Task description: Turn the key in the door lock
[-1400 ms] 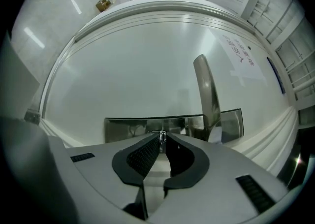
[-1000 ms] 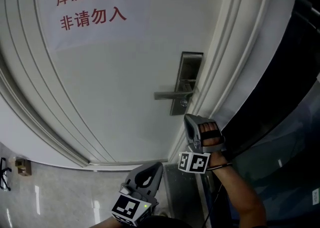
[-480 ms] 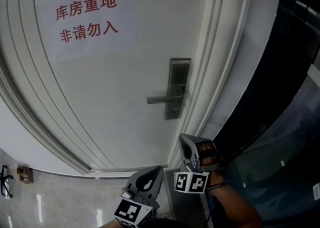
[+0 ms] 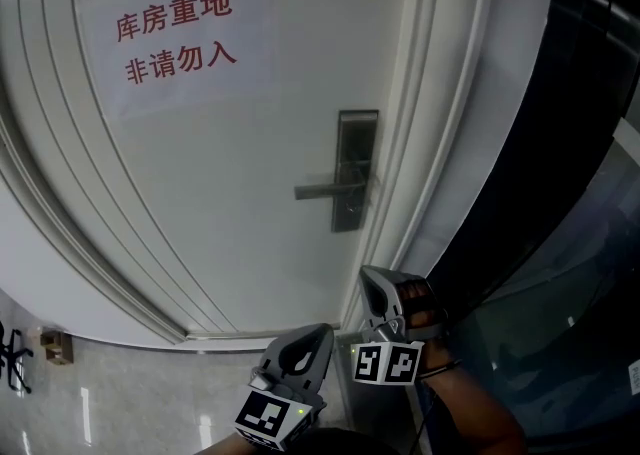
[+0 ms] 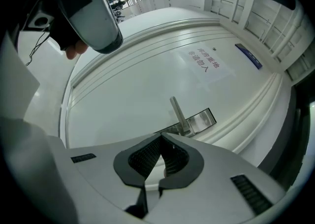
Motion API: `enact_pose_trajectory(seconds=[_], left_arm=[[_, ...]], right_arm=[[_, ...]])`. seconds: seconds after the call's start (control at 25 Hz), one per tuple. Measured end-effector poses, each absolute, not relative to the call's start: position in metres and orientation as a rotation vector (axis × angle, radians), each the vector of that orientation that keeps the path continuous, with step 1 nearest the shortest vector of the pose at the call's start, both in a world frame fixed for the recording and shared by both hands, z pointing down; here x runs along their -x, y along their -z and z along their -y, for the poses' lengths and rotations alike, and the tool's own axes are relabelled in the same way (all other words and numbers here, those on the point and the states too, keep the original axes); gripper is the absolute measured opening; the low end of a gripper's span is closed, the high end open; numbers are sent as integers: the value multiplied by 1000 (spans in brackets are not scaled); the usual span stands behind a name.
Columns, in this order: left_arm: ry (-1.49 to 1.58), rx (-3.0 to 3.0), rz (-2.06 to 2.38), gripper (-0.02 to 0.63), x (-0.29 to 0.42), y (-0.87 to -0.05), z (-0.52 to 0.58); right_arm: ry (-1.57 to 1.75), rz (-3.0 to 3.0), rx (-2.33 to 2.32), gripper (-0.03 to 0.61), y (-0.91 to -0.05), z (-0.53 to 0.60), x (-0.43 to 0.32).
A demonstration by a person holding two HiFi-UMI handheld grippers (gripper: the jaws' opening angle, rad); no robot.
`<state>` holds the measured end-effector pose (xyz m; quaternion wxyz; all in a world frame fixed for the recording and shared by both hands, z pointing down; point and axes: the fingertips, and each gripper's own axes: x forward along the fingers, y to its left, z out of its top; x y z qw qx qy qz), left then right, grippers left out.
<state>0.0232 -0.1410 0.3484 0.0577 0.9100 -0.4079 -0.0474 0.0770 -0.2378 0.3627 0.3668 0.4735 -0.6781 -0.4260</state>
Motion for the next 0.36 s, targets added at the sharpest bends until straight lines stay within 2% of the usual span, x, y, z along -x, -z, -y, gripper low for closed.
enact_pose_trajectory(seconds=[0.36], left_arm=[[146, -2760, 1234, 5, -29, -345, 137]], right_arm=[[1097, 1756, -1220, 14, -359, 233, -79]])
